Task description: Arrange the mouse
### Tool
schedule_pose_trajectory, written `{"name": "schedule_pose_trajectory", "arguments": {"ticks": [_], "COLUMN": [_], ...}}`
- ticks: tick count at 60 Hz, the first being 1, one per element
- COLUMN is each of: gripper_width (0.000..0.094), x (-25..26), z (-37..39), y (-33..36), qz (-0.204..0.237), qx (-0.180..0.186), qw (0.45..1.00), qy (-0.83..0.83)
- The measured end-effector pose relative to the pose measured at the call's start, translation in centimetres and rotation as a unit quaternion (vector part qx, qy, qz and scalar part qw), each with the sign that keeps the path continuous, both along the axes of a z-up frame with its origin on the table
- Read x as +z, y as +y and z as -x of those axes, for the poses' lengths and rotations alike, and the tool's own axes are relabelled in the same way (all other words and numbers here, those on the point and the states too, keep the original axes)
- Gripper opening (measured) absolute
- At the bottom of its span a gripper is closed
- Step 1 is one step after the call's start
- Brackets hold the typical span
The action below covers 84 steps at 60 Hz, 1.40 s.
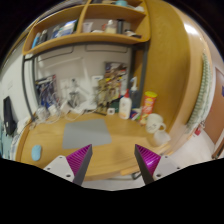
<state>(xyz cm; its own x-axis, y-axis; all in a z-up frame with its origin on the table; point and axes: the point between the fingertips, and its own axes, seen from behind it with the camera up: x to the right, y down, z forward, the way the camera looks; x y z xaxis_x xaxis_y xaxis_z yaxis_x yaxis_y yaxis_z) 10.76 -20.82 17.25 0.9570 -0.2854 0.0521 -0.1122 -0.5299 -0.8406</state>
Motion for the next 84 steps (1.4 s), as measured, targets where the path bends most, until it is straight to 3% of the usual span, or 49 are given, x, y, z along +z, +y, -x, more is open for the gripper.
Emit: {"name": "schedule_pose_trajectory", "arguments": {"ticks": [17, 29, 46, 52, 61, 62, 74, 84], "gripper_width": [0.0867, 0.0864, 0.0866, 0.0821, 0.0623, 0.0537, 0.0455, 0.0328], "x": [-10.1, -14.1, -17.6, -19.0, -19.0, -19.0, -18.8, -18.8], "z": [23.0, 35.1, 40.6, 40.4, 39.3, 39.2, 39.2, 39.3], "y": [1.4, 4.9, 11.6, 12.4, 13.2, 13.2, 13.6, 13.4], "qz": [0.054, 0.087, 0.106, 0.124, 0.11, 0.107, 0.071, 0.086], "qx": [0.147, 0.204, 0.194, 0.178, 0.148, 0.144, 0.135, 0.144], "qw": [0.986, 0.972, 0.972, 0.974, 0.982, 0.982, 0.987, 0.985], "qy": [0.06, 0.078, 0.075, 0.065, 0.049, 0.049, 0.046, 0.048]}}
